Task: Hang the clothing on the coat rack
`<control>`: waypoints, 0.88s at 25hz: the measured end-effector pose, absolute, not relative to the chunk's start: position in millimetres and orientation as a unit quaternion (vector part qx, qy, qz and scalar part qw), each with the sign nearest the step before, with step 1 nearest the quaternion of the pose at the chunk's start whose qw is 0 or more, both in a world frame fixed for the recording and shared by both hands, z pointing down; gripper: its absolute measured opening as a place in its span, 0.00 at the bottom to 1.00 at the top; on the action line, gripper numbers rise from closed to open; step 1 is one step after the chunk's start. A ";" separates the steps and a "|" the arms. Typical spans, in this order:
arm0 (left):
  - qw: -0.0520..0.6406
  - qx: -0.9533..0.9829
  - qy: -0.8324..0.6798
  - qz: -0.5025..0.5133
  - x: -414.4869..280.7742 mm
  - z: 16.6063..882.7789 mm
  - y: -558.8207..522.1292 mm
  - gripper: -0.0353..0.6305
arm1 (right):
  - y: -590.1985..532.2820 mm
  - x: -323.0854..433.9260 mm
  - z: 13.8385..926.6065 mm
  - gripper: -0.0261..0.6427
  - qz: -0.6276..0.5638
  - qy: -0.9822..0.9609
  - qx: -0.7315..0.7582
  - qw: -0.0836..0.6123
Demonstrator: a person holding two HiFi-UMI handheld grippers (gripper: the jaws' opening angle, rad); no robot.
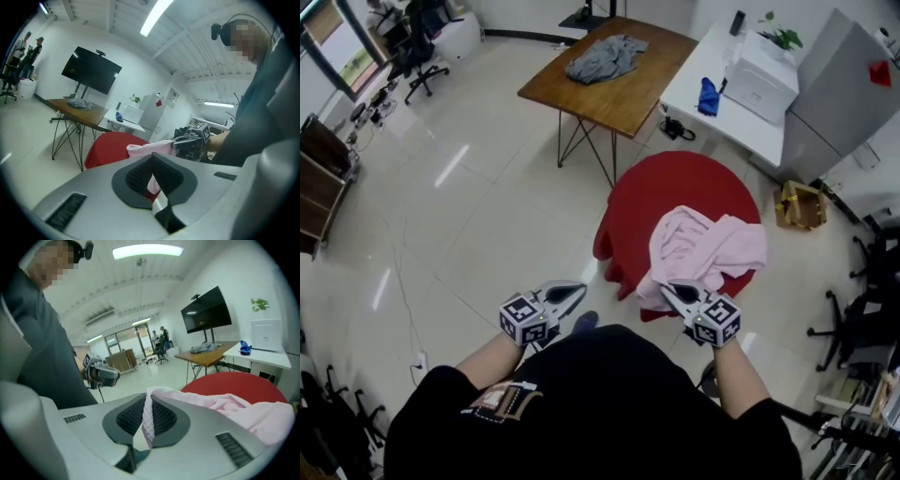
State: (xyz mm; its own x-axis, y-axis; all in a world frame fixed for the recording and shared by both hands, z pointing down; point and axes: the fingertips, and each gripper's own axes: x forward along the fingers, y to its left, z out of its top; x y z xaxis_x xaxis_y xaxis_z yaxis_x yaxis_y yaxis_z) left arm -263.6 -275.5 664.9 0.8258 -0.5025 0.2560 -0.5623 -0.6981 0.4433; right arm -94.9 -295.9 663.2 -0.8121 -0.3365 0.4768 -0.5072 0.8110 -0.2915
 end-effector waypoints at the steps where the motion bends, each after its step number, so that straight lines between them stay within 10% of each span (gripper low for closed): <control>1: 0.253 0.925 -0.280 0.052 -254.8 658.2 -278.3 0.06 | -296.0 -85.1 644.4 0.06 0.212 -0.932 0.234 0.178; 14: 0.189 0.971 -0.146 0.010 -131.3 563.6 -297.9 0.06 | -250.4 48.5 391.8 0.06 0.152 -0.933 0.295 -0.142; 22: 0.146 0.987 -0.063 -0.011 -65.4 536.3 -289.3 0.06 | -173.2 139.6 239.7 0.06 0.008 -0.912 0.368 -0.183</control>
State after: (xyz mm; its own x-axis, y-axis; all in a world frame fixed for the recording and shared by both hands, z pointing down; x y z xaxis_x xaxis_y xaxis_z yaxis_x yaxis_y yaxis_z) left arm -65.4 -289.3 536.3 0.9918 -0.1276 -0.0025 -0.1214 -0.9493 0.2899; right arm 139.6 -173.2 239.7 -0.6619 -0.6742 -0.3276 -0.6681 0.7288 -0.1499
